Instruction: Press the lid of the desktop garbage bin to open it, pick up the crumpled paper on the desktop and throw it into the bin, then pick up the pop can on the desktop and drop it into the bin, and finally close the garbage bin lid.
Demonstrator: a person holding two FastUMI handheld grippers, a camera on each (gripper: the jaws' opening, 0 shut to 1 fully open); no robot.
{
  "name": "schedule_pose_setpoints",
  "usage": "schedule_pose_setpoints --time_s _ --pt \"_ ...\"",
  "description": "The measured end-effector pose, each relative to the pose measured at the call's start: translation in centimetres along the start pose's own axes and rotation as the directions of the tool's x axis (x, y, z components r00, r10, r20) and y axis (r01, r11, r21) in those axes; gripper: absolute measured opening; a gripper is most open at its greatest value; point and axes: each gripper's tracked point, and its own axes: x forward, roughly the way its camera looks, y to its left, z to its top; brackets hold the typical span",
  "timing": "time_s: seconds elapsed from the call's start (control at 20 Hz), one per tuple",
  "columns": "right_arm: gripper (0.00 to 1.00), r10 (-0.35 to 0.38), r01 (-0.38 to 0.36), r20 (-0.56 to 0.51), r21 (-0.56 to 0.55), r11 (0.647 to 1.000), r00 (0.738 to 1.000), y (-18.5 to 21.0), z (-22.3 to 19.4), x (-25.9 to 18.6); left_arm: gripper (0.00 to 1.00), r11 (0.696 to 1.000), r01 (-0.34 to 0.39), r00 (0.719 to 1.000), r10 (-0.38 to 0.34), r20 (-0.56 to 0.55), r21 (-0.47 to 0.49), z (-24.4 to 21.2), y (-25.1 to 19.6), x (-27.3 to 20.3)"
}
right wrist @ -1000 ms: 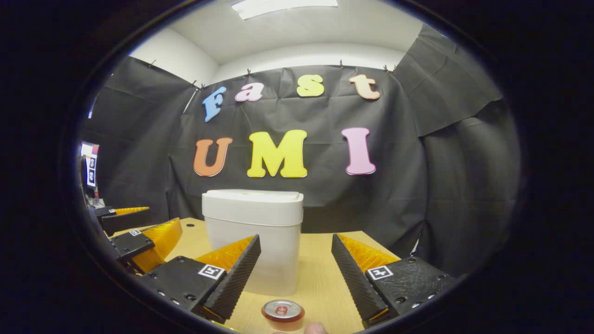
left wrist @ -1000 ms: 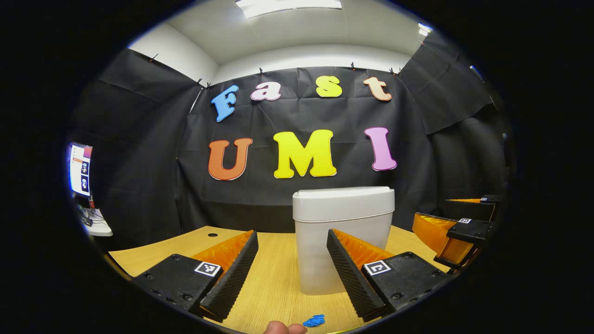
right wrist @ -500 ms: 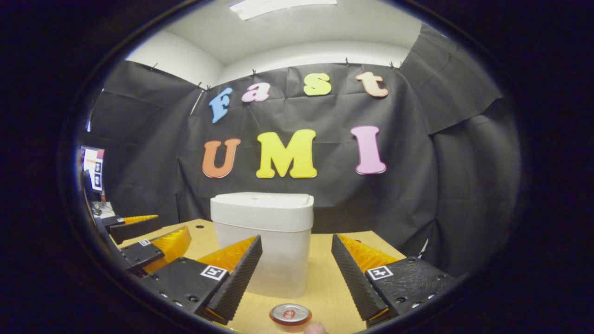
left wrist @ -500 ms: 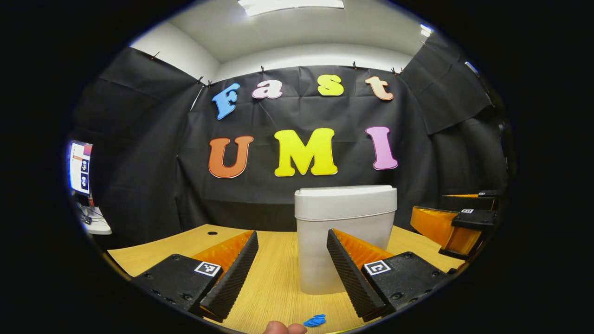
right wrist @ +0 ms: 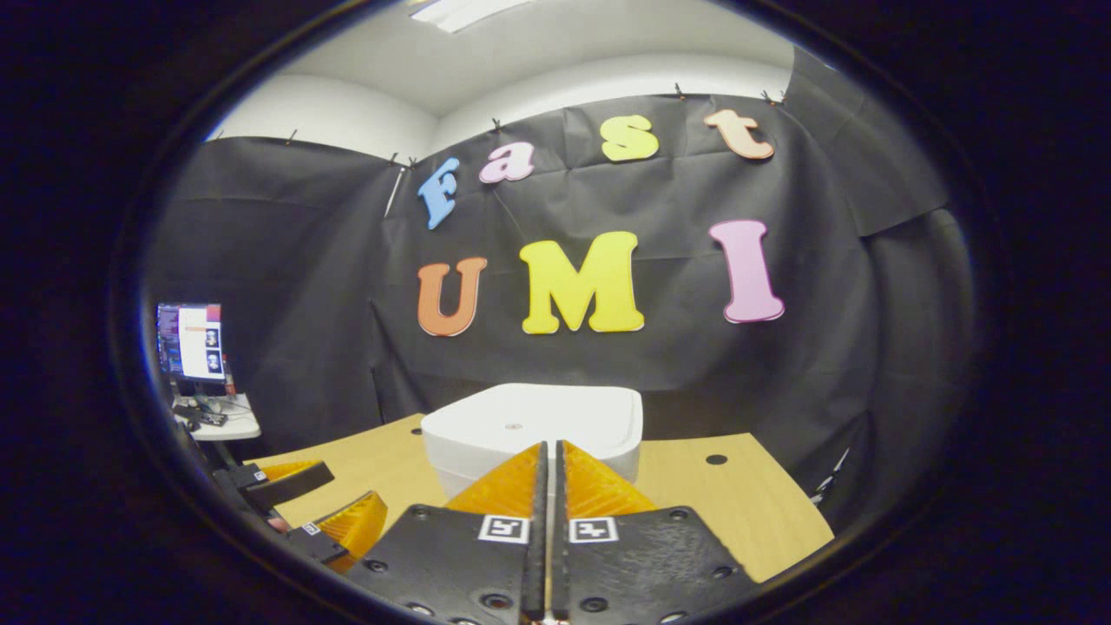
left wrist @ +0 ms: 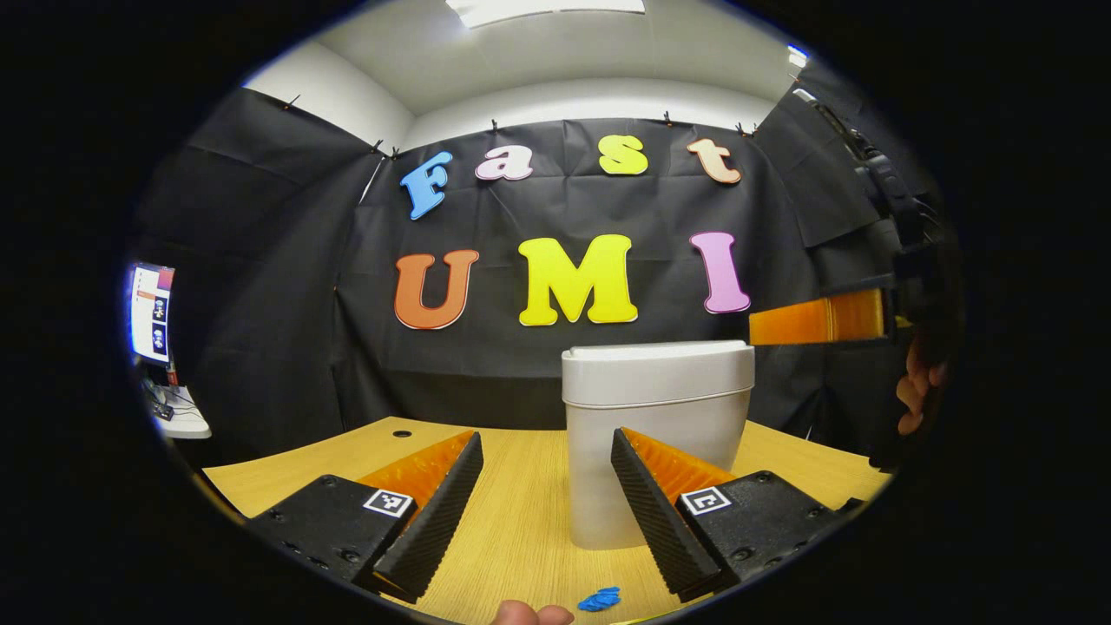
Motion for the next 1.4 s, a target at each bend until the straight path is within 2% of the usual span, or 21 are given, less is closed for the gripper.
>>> schedule_pose_setpoints --time_s 0.05,0.15,0.2,0.45,0.6,0.85,0.9,1.05,1.15,1.2,1.25,1.35,1.4 --pt "0.06 0.012 -0.012 -0.019 0.000 1.000 1.000 0.3 0.3 0.7 0.96 1.000 -0.004 1.000 0.004 -0.002 -0.004 -0.1 0.2 -0.1" --pt "0.05 0.039 -0.040 -0.033 -0.005 0.999 0.999 0.6 0.0 2.6 0.96 1.000 -0.009 1.000 0.009 -0.008 -0.010 -0.3 0.5 0.1" --pt "0.00 0.052 -0.052 -0.037 -0.007 0.999 0.998 0.7 1.1 2.4 0.96 1.000 -0.009 1.000 0.009 -0.011 -0.009 -0.3 0.7 0.1" --pt "0.00 0.067 -0.072 -0.134 -0.034 0.997 0.989 0.9 0.4 6.6 0.96 1.000 -0.008 1.000 0.008 -0.018 -0.005 -0.5 1.1 0.3" --pt "0.00 0.105 -0.116 -0.215 -0.041 0.992 0.971 1.5 -0.5 7.4 0.96 1.000 0.007 1.000 -0.008 -0.029 -0.009 -0.9 0.8 0.5" --pt "0.01 0.164 -0.189 -0.340 -0.042 0.981 0.926 1.4 -1.4 7.1 0.96 1.000 -0.003 0.999 0.004 -0.041 0.005 -1.3 0.8 0.5" --pt "0.01 0.152 -0.183 -0.335 -0.063 0.981 0.930 1.4 -0.9 7.1 0.96 1.000 0.004 0.999 -0.004 -0.042 0.004 -1.3 0.4 0.5" --pt "0.01 0.093 -0.133 -0.198 -0.202 0.970 0.976 1.5 1.9 7.0 0.96 1.000 0.002 0.999 -0.001 -0.037 0.029 -1.3 0.4 0.6" --pt "0.51 0.106 -0.116 -0.055 -0.265 0.957 0.993 2.0 4.3 5.6 0.96 0.998 -0.007 0.999 0.010 -0.040 0.058 -1.5 0.4 0.6" --pt "0.80 0.121 -0.118 -0.005 -0.271 0.955 0.993 2.5 5.4 4.9 0.96 0.998 -0.013 0.999 0.015 -0.040 0.062 -1.7 0.4 0.7" --pt "0.90 0.131 -0.121 0.024 -0.256 0.959 0.991 2.5 6.0 4.2 0.96 0.999 -0.007 0.999 0.010 -0.044 0.053 -1.8 0.1 0.7" --pt "0.93 0.134 -0.126 0.032 -0.179 0.976 0.990 1.6 5.8 3.7 0.96 1.000 0.012 0.998 -0.012 -0.057 0.012 -2.3 -0.7 0.8" --pt "0.99 0.138 -0.133 0.024 -0.149 0.980 0.990 1.6 5.9 3.5 0.96 1.000 0.020 0.998 -0.020 -0.059 -0.007 -2.3 -1.1 0.8"
